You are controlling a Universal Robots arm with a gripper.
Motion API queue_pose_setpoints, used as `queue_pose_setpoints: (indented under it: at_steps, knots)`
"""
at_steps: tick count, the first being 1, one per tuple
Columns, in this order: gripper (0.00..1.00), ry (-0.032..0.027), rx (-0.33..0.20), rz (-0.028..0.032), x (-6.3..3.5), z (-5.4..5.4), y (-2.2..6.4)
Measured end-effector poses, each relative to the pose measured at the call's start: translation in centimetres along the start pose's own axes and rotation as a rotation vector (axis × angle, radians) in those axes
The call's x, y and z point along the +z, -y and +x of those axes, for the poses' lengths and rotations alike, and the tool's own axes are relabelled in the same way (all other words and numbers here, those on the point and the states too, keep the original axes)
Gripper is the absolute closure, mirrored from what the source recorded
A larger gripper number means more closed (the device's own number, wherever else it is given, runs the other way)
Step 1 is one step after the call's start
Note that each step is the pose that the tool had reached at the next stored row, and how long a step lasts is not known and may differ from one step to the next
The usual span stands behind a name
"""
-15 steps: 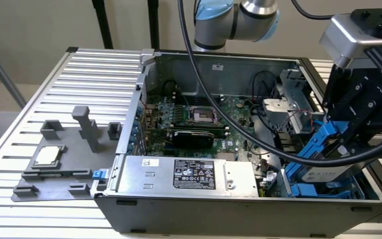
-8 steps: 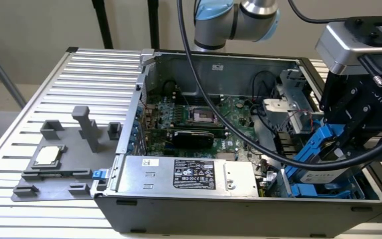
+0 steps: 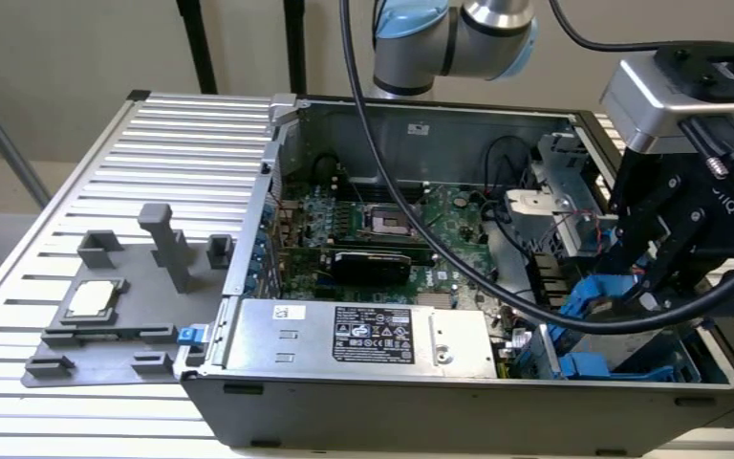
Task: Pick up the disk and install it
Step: 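Insert the disk into the insertion slot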
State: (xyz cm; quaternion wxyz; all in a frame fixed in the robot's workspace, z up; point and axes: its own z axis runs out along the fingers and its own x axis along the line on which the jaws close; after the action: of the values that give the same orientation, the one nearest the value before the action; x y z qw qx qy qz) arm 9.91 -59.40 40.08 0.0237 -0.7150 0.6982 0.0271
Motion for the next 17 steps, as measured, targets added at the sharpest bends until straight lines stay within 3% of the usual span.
queue_pose_setpoints:
  at_steps: [1,6,11,13,15,16,17]
  knots:
    - [0.59,0.0,0.0,0.0,0.06,0.0,0.0]
    - [0.59,0.0,0.0,-0.0001,0.24,0.02,0.08]
    - [0.59,0.0001,0.0,-0.0001,0.25,0.02,0.91]
    - [0.62,0.0002,0.0,-0.0001,0.25,0.01,0.92]
    - [0.74,0.0002,0.0,0.0,0.25,0.02,0.92]
    - [0.74,0.0002,0.0,-0.0001,0.25,0.02,0.92]
    - [0.8,0.0001,0.0,0.0,0.25,0.02,0.92]
